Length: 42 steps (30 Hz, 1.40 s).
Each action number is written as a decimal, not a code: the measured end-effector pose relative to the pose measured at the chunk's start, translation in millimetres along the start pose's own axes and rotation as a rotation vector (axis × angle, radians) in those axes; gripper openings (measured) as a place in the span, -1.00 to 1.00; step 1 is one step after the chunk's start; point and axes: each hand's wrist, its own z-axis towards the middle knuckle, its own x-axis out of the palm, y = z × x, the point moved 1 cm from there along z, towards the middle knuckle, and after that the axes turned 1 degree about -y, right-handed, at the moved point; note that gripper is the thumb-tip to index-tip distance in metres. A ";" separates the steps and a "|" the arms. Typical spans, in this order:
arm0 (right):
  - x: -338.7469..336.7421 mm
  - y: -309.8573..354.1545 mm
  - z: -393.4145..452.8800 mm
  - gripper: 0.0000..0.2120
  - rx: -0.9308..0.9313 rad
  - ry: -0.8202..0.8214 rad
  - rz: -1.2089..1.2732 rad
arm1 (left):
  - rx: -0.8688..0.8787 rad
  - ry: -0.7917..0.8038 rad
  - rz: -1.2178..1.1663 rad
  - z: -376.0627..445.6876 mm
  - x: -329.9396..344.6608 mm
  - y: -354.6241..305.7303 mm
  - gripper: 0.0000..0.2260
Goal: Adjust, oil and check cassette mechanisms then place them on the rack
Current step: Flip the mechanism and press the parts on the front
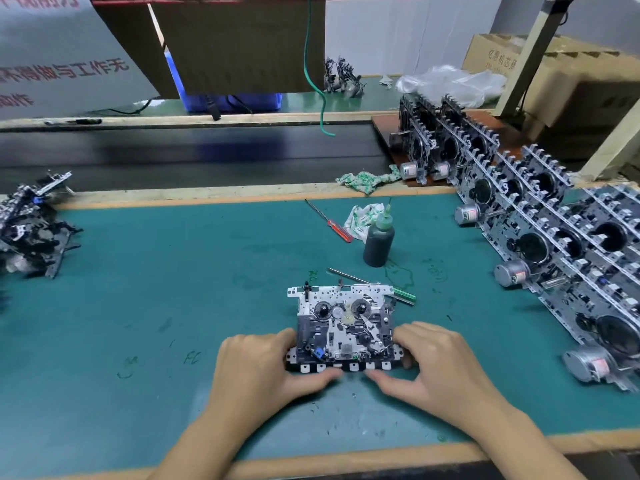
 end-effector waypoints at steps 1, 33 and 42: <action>0.0 -0.7 1.2 -0.60 0.028 -0.006 0.004 | 0.048 0.023 -0.018 -0.2 -0.9 2.5 -0.47; 0.8 -0.1 -1.3 -0.59 0.009 0.036 0.037 | -0.038 0.074 -0.038 -1.4 -5.1 0.6 -0.41; 3.1 5.4 0.3 -0.50 0.103 0.026 -0.012 | 0.090 0.130 -0.071 -5.9 -5.9 1.6 -0.44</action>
